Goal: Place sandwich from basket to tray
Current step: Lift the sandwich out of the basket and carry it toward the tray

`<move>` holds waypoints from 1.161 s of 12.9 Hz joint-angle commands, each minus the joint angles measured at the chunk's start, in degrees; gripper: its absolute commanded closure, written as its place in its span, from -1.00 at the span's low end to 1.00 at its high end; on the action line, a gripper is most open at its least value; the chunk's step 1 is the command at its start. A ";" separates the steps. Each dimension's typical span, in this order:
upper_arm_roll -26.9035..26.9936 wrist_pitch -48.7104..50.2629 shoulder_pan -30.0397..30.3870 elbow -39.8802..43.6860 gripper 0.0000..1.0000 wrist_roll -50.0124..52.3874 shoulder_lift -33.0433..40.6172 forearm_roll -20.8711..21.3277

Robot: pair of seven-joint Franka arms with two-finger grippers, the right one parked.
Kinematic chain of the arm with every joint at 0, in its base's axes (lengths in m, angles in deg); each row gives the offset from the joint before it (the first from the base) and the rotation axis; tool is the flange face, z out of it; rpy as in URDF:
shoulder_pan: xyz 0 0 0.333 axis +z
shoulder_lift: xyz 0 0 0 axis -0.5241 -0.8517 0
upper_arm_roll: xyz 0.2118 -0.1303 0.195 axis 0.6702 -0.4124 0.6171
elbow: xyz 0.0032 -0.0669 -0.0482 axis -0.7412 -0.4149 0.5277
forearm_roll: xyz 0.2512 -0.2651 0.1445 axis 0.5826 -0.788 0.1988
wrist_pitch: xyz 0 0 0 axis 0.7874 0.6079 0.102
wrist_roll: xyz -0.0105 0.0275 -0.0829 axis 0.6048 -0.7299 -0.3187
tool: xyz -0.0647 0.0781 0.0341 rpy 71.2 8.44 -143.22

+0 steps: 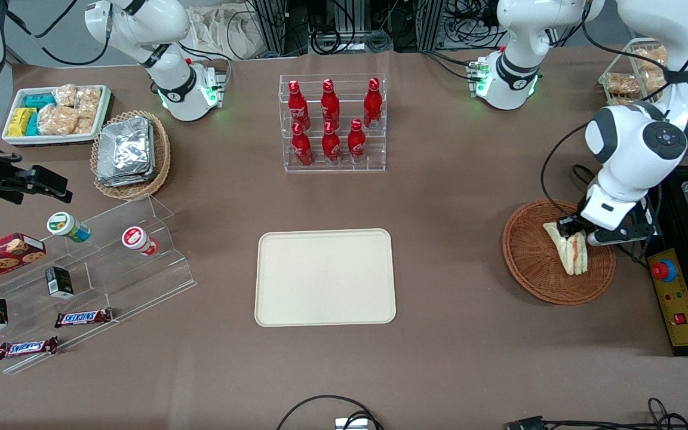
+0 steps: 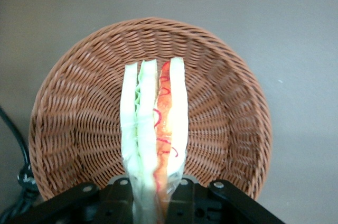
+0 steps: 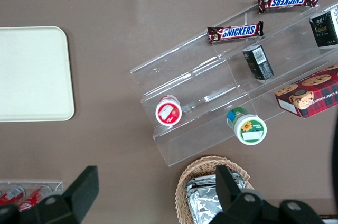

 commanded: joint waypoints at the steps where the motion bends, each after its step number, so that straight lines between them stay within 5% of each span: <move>1: -0.47 1.88 -1.61 -0.04 0.89 -3.73 2.97 2.64; 6: -5.20 25.91 -1.70 17.16 0.88 -3.92 1.75 3.18; 10: -11.17 36.30 -1.79 27.80 0.89 0.46 0.43 2.39; 15: -22.42 45.39 -1.79 45.12 0.88 14.09 -9.84 3.62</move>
